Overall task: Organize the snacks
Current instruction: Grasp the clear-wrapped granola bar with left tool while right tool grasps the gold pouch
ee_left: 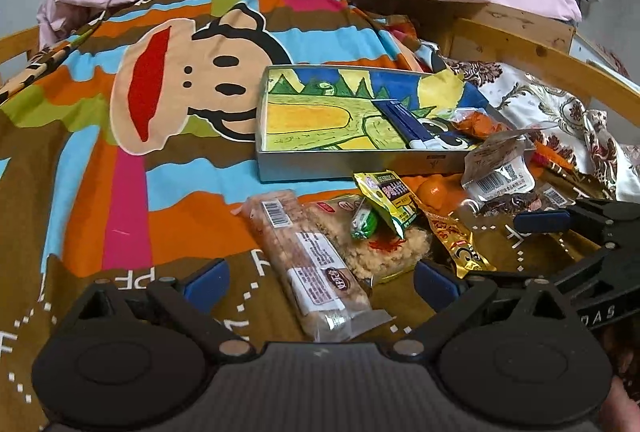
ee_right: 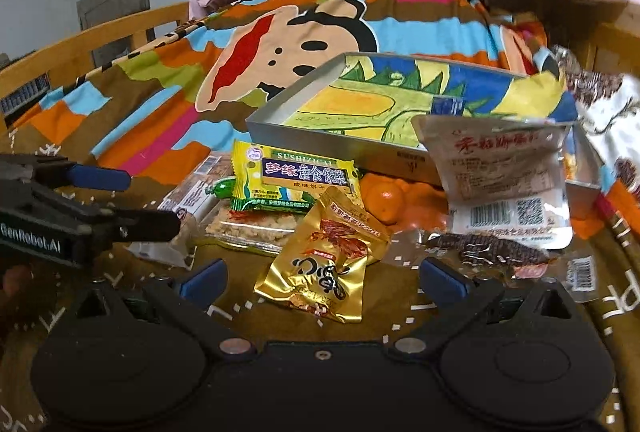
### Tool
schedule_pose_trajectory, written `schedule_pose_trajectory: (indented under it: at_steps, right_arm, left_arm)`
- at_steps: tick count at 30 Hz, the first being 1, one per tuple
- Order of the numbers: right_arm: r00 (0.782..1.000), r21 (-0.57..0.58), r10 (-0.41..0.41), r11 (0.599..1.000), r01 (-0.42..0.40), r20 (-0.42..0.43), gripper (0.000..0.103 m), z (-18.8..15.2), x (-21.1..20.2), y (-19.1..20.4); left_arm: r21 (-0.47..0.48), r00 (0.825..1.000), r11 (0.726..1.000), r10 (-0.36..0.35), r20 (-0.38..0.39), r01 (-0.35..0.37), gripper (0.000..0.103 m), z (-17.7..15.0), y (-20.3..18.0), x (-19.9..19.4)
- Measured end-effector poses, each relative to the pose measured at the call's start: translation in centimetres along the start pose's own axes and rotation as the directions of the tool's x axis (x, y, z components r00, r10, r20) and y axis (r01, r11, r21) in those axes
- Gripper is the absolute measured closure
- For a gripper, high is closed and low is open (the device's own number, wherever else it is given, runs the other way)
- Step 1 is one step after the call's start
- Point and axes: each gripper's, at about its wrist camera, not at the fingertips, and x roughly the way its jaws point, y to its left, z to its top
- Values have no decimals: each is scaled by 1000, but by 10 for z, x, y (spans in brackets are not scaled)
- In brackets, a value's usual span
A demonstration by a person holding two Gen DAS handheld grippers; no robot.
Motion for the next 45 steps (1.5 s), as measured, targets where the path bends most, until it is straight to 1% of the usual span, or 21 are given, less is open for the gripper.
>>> schedule_pose_trajectory:
  at_steps: [2,5,9,11,13,14,15,16,18,21,25,28,30,32,34,36,37,39,40,41,45]
  right_arm:
    - [1000,9,13,1000,-13,-9,4,1,5,-1]
    - [999,42,38,998,-37,-37,13,0,16,-4]
    - [998,88,51,995,-47,-45,15,-2,21,-9]
    - [998,89,50,995,-46,-44,16,-2,21,-9]
    - [998,81,37,996,-33,-47,21,-2,22,-7]
    - [998,77,31,997,-27,-48,26,-2,22,-7]
    - [998,71,22,997,-18,-52,29,-2,22,-5]
    - [998,63,15,998,-11,-57,30,-2,22,-4]
    - [997,37,1,999,1,-72,37,-1,22,1]
    - [997,7,-11,1000,12,-80,38,-2,21,5]
    - [995,40,13,999,-9,-99,38,1,16,3]
    - [991,31,33,999,-29,-129,38,2,10,4]
    - [989,16,43,999,-41,-144,37,2,6,6]
    - [989,12,43,999,-42,-142,36,-1,4,5]
    - [990,28,32,999,-29,-140,31,-1,7,3]
    - [992,52,34,998,-27,-126,24,-1,11,1]
    - [992,62,36,998,-29,-117,23,0,13,1]
    - [994,67,28,998,-21,-105,21,0,15,1]
    - [995,68,22,998,-15,-101,21,0,17,1]
    - [995,72,17,997,-10,-97,21,0,18,1]
    - [996,98,14,995,-6,-83,21,-1,22,-2]
  left_arm:
    - [-5,1000,1000,-4,-6,4,4,1,1,5]
    - [-44,1000,999,-14,-16,13,10,1,6,10]
    - [-80,999,996,-42,-35,39,26,0,13,19]
    - [-71,998,997,-42,-37,40,29,-1,13,21]
    - [-60,998,997,-41,-36,39,32,-2,11,22]
    - [-52,998,998,-42,-35,40,35,-2,9,22]
    - [-44,998,998,-49,-35,48,40,-2,8,21]
    - [-39,998,998,-55,-36,54,42,-2,7,21]
    - [-28,998,999,-47,-38,46,45,-3,5,20]
    - [-39,998,998,-47,-43,45,50,-4,4,18]
    - [-93,996,994,-57,-66,51,54,-4,9,15]
    - [-133,993,990,-52,-102,38,58,-6,12,7]
    - [-145,991,989,-46,-124,28,58,-9,13,1]
    - [-132,991,991,-28,-133,11,58,-10,12,-2]
    - [-109,992,994,-10,-124,-4,50,-8,10,-2]
    - [-93,993,996,3,-120,-14,45,-5,7,3]
    - [-88,993,996,5,-115,-15,45,-4,6,6]
    - [-74,993,997,10,-114,-19,43,-2,5,13]
    - [-69,994,998,9,-113,-17,40,-1,5,15]
    - [-66,994,998,5,-109,-13,38,-1,5,16]
    - [-72,993,997,-13,-116,5,38,0,8,19]
